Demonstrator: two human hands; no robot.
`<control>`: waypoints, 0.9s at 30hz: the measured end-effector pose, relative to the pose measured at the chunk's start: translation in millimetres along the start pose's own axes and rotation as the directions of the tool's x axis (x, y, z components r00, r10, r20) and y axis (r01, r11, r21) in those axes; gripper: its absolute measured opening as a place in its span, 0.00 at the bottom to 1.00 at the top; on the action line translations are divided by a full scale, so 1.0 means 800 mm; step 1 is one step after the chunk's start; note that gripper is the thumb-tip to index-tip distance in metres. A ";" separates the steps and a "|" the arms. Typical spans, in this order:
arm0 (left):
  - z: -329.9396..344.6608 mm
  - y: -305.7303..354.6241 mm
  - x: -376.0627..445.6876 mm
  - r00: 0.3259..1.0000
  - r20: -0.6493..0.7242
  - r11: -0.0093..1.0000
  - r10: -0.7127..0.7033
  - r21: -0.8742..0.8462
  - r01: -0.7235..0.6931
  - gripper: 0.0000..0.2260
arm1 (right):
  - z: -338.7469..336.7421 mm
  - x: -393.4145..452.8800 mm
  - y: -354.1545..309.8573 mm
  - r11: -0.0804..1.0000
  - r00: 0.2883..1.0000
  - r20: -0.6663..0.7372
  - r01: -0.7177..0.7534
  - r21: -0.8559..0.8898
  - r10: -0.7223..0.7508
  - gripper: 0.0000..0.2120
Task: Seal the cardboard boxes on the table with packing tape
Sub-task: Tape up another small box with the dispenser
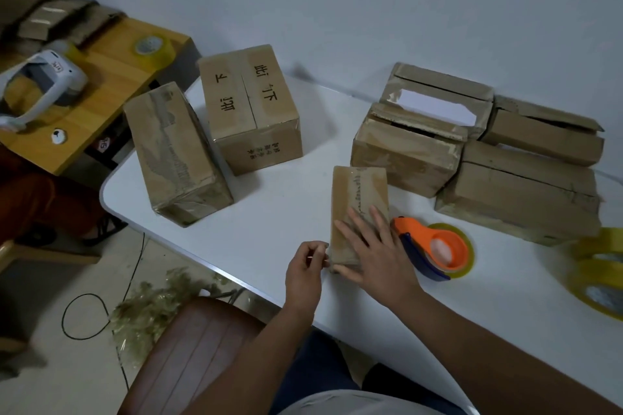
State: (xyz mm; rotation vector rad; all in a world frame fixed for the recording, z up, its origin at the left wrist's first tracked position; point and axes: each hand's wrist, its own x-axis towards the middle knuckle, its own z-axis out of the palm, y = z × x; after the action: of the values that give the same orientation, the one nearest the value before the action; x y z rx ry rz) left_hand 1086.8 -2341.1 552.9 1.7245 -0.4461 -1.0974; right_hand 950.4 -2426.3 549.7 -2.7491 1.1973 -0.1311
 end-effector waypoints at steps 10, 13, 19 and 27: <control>0.031 -0.009 0.023 0.993 0.035 0.994 -0.111 -0.002 0.111 0.07 | -0.007 0.004 -0.005 0.998 0.996 0.064 -0.059 0.002 0.059 0.37; 0.026 -0.005 0.033 0.957 0.068 0.959 -0.283 0.020 0.282 0.06 | -0.010 0.005 -0.004 0.998 0.994 0.091 -0.053 -0.012 0.054 0.38; 0.005 0.012 0.013 0.974 -0.021 0.974 -0.225 -0.045 0.223 0.09 | -0.012 0.006 -0.003 0.998 0.986 0.161 -0.046 -0.034 0.051 0.42; 0.000 0.019 -0.006 0.957 0.282 0.846 0.073 0.491 -0.209 0.15 | -0.012 0.006 -0.003 0.998 0.984 0.168 -0.054 -0.012 0.055 0.44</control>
State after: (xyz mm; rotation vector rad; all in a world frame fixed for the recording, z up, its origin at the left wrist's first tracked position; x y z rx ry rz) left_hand 1087.2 -2344.1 568.6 1.9733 -1.1003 -1.1612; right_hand 954.1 -2429.7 559.6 -2.6678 1.2278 0.1100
